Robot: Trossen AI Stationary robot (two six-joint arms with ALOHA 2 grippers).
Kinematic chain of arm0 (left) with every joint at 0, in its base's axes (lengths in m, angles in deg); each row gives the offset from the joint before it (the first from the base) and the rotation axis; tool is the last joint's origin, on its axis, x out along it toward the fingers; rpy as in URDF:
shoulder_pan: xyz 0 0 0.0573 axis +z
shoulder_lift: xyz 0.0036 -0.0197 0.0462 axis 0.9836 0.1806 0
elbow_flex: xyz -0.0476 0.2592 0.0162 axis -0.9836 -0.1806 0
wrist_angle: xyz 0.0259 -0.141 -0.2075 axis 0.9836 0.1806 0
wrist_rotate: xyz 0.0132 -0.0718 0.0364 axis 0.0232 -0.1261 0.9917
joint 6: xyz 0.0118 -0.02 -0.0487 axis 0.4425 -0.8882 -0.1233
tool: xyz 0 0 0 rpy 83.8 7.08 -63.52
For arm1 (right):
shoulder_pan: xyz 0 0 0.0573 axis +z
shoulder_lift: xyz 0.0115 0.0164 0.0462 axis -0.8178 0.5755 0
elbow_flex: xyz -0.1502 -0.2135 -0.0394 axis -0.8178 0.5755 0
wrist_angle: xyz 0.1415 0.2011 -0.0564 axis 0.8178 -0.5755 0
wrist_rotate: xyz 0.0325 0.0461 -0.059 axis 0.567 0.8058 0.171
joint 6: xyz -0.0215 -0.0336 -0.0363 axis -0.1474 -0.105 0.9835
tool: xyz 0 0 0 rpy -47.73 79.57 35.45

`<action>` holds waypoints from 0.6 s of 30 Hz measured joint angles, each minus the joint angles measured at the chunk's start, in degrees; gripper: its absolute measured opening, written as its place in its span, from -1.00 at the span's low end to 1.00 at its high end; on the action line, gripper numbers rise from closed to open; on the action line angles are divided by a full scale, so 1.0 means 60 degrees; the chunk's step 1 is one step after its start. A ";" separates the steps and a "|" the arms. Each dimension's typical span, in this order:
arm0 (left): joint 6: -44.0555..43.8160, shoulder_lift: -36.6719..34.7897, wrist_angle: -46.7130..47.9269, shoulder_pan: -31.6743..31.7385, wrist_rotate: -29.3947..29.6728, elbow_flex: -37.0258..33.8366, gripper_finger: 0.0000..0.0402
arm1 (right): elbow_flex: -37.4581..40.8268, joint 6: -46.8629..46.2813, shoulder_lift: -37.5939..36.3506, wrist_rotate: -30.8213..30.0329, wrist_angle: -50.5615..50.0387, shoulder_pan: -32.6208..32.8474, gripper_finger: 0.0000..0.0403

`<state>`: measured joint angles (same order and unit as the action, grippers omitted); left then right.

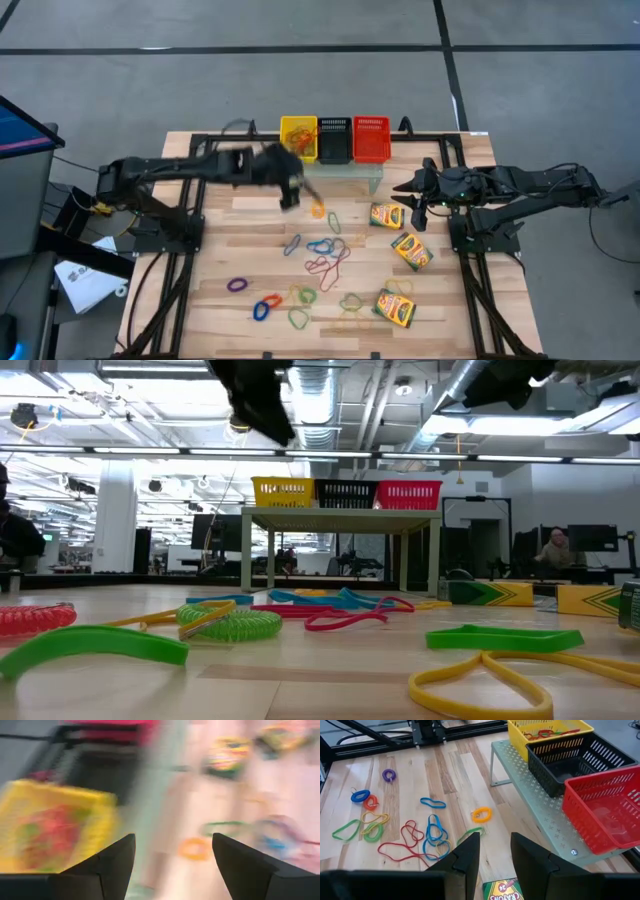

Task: Pick & Place Office Desk Supplies
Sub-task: Put the small blue rubber band into the yellow bin on the shelf

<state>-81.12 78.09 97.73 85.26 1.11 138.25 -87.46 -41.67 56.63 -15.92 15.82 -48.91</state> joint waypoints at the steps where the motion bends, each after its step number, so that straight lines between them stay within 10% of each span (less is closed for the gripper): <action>1: -0.0284 -0.0008 0.0003 -0.0452 0.0109 -0.0114 0.28 | 0.0000 0.0000 0.0000 -0.0002 -0.0028 0.0004 -0.47; 10: -0.3957 0.0004 -0.1720 -0.3300 0.1387 -0.2842 0.28 | 0.0000 -0.0004 0.0000 0.0001 -0.0017 0.0011 -0.47; 18: -0.4674 0.0124 -0.4843 -0.3744 0.1871 -0.4896 0.28 | 0.0000 -0.0004 0.0000 0.0002 -0.0013 0.0011 -0.47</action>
<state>-109.16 78.84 68.67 62.80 12.34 108.87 -87.46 -41.69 56.63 -15.91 15.74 -48.85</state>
